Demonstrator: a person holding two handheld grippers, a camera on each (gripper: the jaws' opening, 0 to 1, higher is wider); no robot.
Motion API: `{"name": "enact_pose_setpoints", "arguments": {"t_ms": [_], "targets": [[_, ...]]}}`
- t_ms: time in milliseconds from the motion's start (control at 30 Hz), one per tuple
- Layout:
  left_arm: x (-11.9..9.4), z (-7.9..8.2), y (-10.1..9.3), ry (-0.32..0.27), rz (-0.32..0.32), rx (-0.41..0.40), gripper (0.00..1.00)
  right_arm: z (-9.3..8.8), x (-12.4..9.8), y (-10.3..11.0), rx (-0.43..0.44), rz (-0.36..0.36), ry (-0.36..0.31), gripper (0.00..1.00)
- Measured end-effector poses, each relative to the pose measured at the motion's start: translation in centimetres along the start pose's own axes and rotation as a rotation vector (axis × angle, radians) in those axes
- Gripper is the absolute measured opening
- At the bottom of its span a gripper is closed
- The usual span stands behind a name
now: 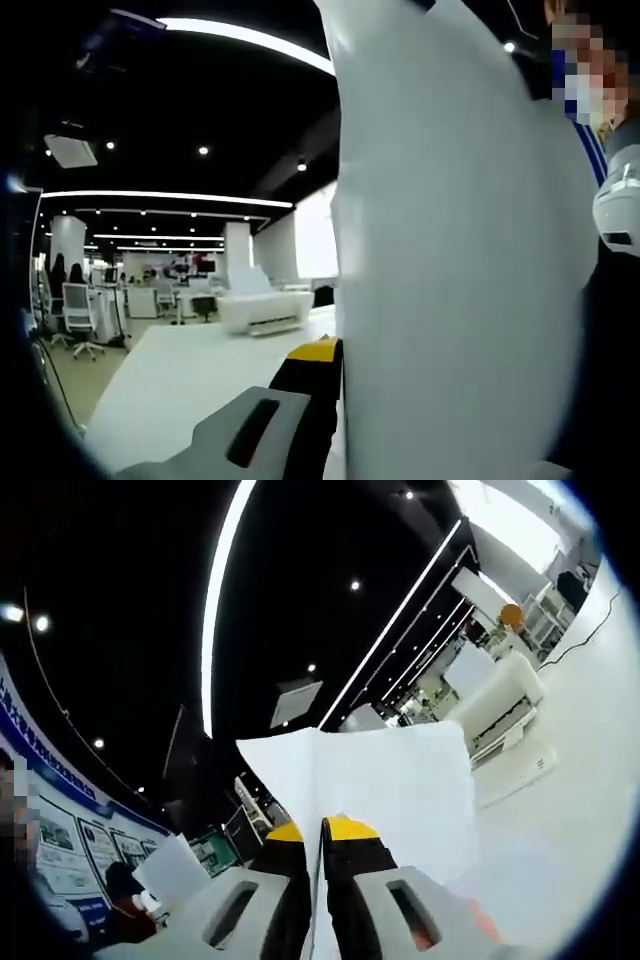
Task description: Organize the stack of printing papers by aligning and flattening the scattered papers on the table
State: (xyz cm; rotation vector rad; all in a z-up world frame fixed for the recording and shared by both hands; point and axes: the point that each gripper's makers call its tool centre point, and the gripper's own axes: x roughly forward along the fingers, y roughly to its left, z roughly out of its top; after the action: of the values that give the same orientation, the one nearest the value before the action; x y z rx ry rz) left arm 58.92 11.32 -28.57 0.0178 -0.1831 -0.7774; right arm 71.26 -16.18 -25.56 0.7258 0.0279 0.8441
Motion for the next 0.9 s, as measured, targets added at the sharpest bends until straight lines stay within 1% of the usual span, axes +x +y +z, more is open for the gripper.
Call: {"name": "enact_pose_setpoints", "arguments": {"t_ms": [67, 100, 267, 400, 567, 600, 667, 767, 800, 900], "targets": [[0.0, 0.0, 0.0, 0.0, 0.0, 0.0, 0.06, 0.2, 0.1, 0.4, -0.009, 0.009, 0.006, 0.0], [0.0, 0.0, 0.0, 0.0, 0.0, 0.001, 0.06, 0.4, 0.2, 1.0, -0.019, 0.026, 0.011, 0.0], [0.0, 0.0, 0.0, 0.004, 0.001, 0.003, 0.06, 1.1, 0.3, 2.8, -0.055, 0.062, 0.02, 0.0], [0.0, 0.1, 0.1, 0.001, 0.002, 0.002, 0.06, 1.3, 0.2, 3.7, -0.074, 0.07, 0.029, 0.0], [0.0, 0.0, 0.0, 0.004, 0.001, 0.003, 0.06, 1.6, 0.1, 5.3, -0.157, 0.089, 0.058, 0.0], [0.0, 0.0, 0.0, 0.004, 0.001, 0.003, 0.06, 1.6, 0.1, 5.4, -0.161, 0.089, 0.06, 0.0], [0.0, 0.1, -0.1, 0.002, 0.0, 0.004, 0.06, 1.6, 0.1, 6.1, -0.191, 0.097, 0.076, 0.0], [0.1, 0.1, -0.1, 0.002, 0.001, 0.004, 0.06, 1.2, 0.3, 7.2, -0.17, 0.133, 0.107, 0.0], [0.1, 0.1, -0.1, 0.002, 0.001, 0.004, 0.06, 1.0, 0.3, 7.7, -0.176, 0.144, 0.117, 0.0], [0.1, 0.1, -0.1, 0.001, 0.001, 0.004, 0.06, 0.6, 0.3, 9.0, -0.216, 0.168, 0.154, 0.0]]}}
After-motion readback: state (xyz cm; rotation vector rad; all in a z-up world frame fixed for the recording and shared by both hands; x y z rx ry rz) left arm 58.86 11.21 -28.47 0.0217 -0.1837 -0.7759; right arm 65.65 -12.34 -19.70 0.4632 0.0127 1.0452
